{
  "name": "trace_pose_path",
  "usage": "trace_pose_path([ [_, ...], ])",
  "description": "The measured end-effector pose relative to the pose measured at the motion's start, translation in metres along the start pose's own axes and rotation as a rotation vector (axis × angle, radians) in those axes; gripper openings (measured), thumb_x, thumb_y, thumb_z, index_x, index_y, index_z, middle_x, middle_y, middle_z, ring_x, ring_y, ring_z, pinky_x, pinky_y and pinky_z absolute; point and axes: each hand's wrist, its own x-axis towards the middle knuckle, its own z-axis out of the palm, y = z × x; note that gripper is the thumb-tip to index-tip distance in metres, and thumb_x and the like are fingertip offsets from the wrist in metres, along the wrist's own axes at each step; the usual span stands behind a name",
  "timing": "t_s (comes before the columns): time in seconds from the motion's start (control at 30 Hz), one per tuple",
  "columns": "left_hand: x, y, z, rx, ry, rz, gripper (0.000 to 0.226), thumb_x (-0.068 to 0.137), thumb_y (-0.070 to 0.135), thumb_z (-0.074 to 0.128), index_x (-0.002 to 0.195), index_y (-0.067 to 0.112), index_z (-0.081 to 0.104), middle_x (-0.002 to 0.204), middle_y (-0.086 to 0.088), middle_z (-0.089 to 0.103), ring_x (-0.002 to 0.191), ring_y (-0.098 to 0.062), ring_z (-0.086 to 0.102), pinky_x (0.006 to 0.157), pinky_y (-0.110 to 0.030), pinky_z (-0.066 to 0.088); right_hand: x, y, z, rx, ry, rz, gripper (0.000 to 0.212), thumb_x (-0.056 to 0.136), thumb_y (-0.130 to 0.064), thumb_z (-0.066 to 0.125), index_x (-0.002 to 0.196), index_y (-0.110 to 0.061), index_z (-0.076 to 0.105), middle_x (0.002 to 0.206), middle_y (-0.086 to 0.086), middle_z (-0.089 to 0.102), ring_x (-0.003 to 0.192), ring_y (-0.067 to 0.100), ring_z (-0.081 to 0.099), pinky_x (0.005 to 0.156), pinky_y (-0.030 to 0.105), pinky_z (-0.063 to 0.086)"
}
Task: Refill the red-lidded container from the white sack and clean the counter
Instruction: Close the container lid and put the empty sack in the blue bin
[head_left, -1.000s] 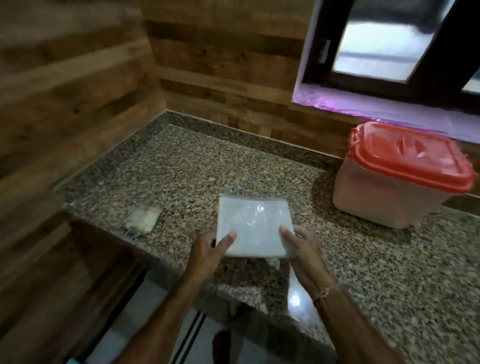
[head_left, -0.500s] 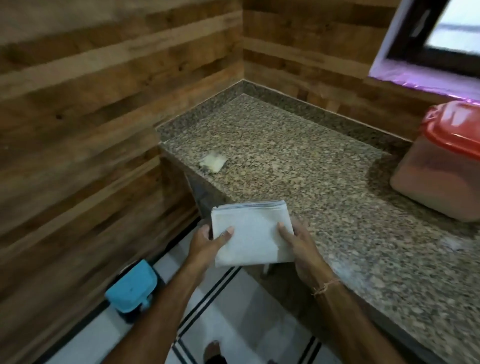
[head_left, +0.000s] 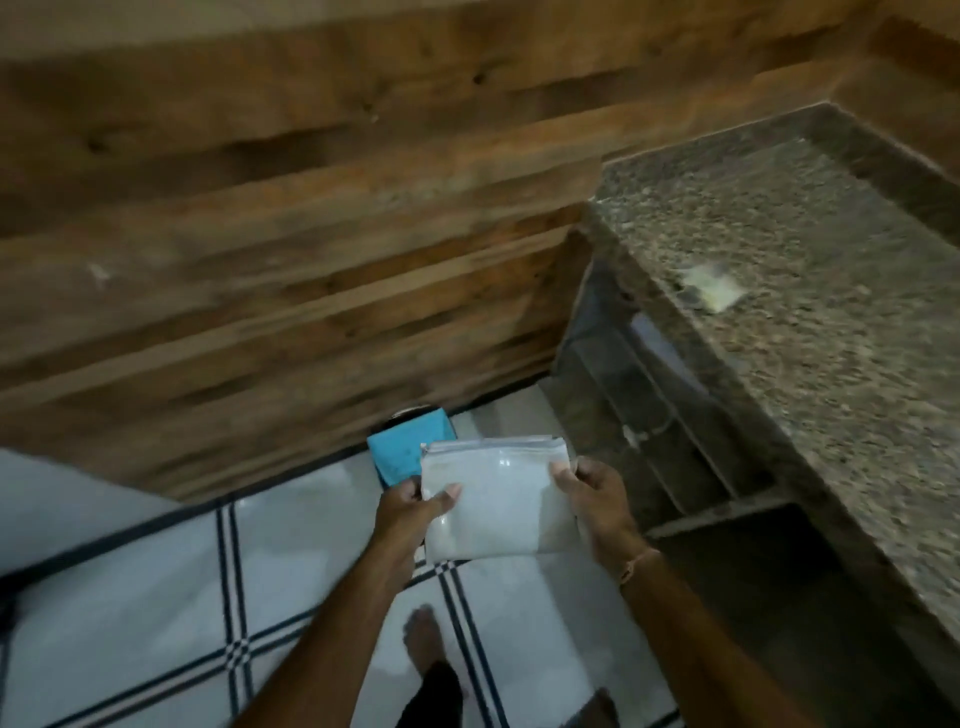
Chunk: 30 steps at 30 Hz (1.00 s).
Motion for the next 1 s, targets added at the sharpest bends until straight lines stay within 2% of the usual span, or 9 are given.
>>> trace_pose_path([
  [0.1, 0.034, -0.009, -0.043, -0.047, 0.071, -0.058, 0.032, 0.086, 0.020, 0.081, 0.116, 0.010, 0.073, 0.111, -0.009, 0.078, 0.099, -0.028, 0.074, 0.076, -0.036, 0.062, 0.037, 0.003, 0.055, -0.114, -0.044, 0.039, 0.016, 0.095, -0.027, 0.071, 0.090, -0.012, 0.069, 0.099, 0.011, 0.072, 0.092, 0.032, 0.072, 0.083, 0.053, 0.063],
  [0.2, 0.062, -0.019, -0.066, -0.106, 0.161, -0.126, 0.027, 0.087, 0.020, 0.080, 0.113, 0.014, 0.073, 0.107, -0.007, 0.077, 0.097, -0.029, 0.073, 0.071, -0.036, 0.062, 0.075, 0.008, 0.090, -0.250, -0.102, 0.066, 0.018, 0.097, -0.025, 0.067, 0.101, -0.007, 0.069, 0.103, 0.010, 0.072, 0.094, 0.030, 0.072, 0.075, 0.041, 0.065],
  [0.33, 0.116, -0.055, -0.098, -0.226, 0.366, -0.219, 0.020, 0.087, 0.021, 0.080, 0.104, 0.013, 0.073, 0.105, -0.010, 0.076, 0.096, -0.033, 0.073, 0.076, -0.045, 0.062, 0.143, 0.052, 0.138, -0.443, -0.145, 0.129, 0.012, 0.097, -0.012, 0.063, 0.088, -0.012, 0.070, 0.091, 0.009, 0.073, 0.089, 0.029, 0.071, 0.071, 0.032, 0.059],
  [0.4, 0.141, -0.077, -0.112, -0.319, 0.462, -0.261, 0.021, 0.089, 0.018, 0.079, 0.105, 0.007, 0.070, 0.106, -0.013, 0.074, 0.096, -0.036, 0.072, 0.076, -0.046, 0.061, 0.173, 0.087, 0.162, -0.548, -0.192, 0.171, 0.009, 0.094, -0.017, 0.067, 0.086, -0.015, 0.071, 0.087, 0.005, 0.072, 0.090, 0.027, 0.070, 0.079, 0.040, 0.060],
  [0.5, 0.190, -0.118, -0.132, -0.451, 0.563, -0.331, 0.033, 0.090, 0.013, 0.077, 0.118, 0.004, 0.063, 0.116, -0.016, 0.068, 0.100, -0.036, 0.066, 0.081, -0.047, 0.056, 0.221, 0.154, 0.206, -0.670, -0.280, 0.252, 0.022, 0.089, -0.026, 0.075, 0.103, -0.010, 0.075, 0.108, 0.008, 0.074, 0.105, 0.027, 0.068, 0.098, 0.044, 0.056],
  [0.73, 0.309, -0.226, -0.158, -0.601, 0.592, -0.451, 0.052, 0.087, 0.027, 0.078, 0.132, 0.012, 0.058, 0.126, -0.009, 0.068, 0.114, -0.029, 0.066, 0.076, -0.044, 0.059, 0.319, 0.291, 0.288, -0.964, -0.307, 0.234, 0.058, 0.085, -0.046, 0.078, 0.125, -0.007, 0.063, 0.130, 0.015, 0.052, 0.115, 0.029, 0.059, 0.096, 0.043, 0.056],
  [0.83, 0.346, -0.260, -0.154, -0.695, 0.564, -0.477, 0.054, 0.086, 0.025, 0.078, 0.135, 0.014, 0.056, 0.128, -0.010, 0.069, 0.111, -0.027, 0.068, 0.089, -0.053, 0.059, 0.354, 0.325, 0.317, -1.109, -0.277, 0.197, 0.067, 0.083, -0.054, 0.076, 0.126, -0.005, 0.058, 0.135, 0.017, 0.043, 0.123, 0.034, 0.049, 0.099, 0.048, 0.053],
  [0.93, 0.372, -0.275, -0.145, -0.763, 0.524, -0.483, 0.048, 0.092, 0.020, 0.073, 0.136, 0.017, 0.054, 0.126, -0.009, 0.070, 0.112, -0.026, 0.068, 0.075, -0.048, 0.062, 0.373, 0.338, 0.331, -1.100, -0.231, 0.150, 0.055, 0.085, -0.043, 0.074, 0.124, -0.007, 0.059, 0.128, 0.014, 0.049, 0.121, 0.035, 0.050, 0.097, 0.048, 0.052],
  [1.0, 0.381, -0.278, -0.138, -0.788, 0.511, -0.491, 0.047, 0.094, 0.019, 0.071, 0.137, 0.016, 0.052, 0.125, -0.009, 0.070, 0.111, -0.025, 0.068, 0.069, -0.044, 0.061, 0.372, 0.341, 0.322, -0.866, -0.190, 0.148, 0.035, 0.090, -0.028, 0.067, 0.118, -0.009, 0.056, 0.112, 0.011, 0.061, 0.106, 0.033, 0.061, 0.087, 0.046, 0.056],
])
